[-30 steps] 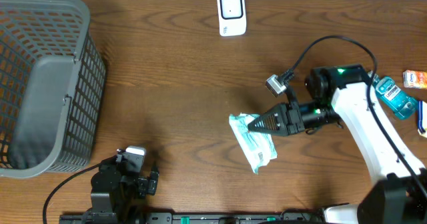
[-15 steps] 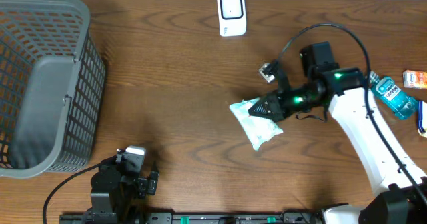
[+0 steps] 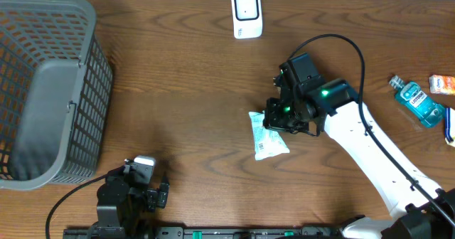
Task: Scan the item barcode
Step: 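Carry the wipes pack with the right gripper up to the scanner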
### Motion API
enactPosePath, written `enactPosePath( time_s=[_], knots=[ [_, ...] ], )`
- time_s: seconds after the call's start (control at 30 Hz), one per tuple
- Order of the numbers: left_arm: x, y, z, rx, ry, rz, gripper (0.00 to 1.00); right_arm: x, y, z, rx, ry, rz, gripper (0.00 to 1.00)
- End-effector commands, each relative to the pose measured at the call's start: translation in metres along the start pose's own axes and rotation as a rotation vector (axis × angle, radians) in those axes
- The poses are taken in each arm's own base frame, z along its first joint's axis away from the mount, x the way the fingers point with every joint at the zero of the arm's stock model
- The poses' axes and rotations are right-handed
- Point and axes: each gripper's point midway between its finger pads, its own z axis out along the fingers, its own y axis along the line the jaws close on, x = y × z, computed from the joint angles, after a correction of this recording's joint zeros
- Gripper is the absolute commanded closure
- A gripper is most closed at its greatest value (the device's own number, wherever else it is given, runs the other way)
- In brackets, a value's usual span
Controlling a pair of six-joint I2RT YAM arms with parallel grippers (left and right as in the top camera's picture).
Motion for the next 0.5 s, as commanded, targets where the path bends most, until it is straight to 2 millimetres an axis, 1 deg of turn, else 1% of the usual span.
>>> enactPosePath(
  time_s=[0.0, 0.13, 0.27, 0.37, 0.47],
  knots=[
    [0.011, -0.002, 0.003, 0.007, 0.039, -0.006, 0.02, -0.015, -0.012, -0.023, 0.086, -0.143, 0.068, 0.99],
    [0.011, -0.002, 0.003, 0.007, 0.039, -0.006, 0.02, -0.02, -0.015, -0.053, 0.124, -0.282, 0.052, 0.99],
    [0.011, -0.002, 0.003, 0.007, 0.039, -0.006, 0.02, -0.029, -0.023, -0.084, 0.252, -0.489, 0.057, 0.99],
    [0.011, -0.002, 0.003, 0.007, 0.039, -0.006, 0.02, -0.041, -0.021, -0.095, 0.313, -0.615, 0.057, 0.99],
    [0.011, -0.002, 0.003, 0.007, 0.039, -0.006, 0.02, -0.062, -0.016, -0.101, 0.34, -0.727, 0.058, 0.99]
  ],
)
